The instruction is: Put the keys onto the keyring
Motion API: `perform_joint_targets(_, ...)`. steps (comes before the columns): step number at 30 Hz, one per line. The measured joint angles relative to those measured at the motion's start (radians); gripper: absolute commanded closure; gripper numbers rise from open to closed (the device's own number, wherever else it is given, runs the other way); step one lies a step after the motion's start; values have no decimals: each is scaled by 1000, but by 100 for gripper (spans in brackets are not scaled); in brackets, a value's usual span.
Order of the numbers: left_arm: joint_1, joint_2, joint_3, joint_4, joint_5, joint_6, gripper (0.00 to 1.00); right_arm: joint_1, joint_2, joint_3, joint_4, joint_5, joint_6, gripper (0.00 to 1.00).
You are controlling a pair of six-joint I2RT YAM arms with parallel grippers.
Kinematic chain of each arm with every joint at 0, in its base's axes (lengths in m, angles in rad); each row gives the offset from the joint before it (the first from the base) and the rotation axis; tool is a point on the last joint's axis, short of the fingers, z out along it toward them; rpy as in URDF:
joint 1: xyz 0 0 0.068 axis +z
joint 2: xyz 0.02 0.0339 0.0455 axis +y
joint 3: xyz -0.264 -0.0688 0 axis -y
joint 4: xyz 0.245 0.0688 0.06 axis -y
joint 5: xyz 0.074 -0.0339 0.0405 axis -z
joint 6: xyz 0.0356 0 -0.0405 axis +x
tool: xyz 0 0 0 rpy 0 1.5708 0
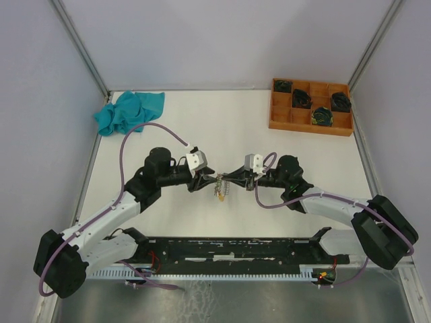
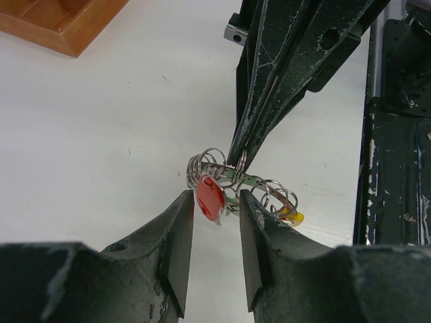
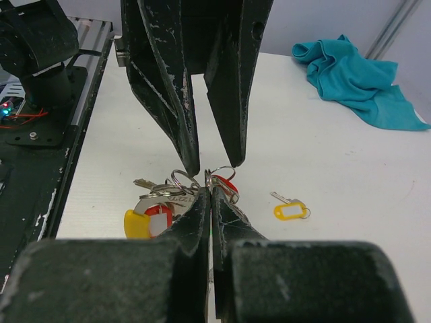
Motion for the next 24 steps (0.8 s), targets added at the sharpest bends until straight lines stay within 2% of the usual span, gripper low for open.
perform_joint_targets(10, 0, 22, 0, 0, 77, 21, 66, 0, -14, 0, -6, -44, 0, 99)
perform_joint_targets(24, 0, 35, 0, -3, 100, 30, 76, 0, -17, 5, -39, -76, 0, 99)
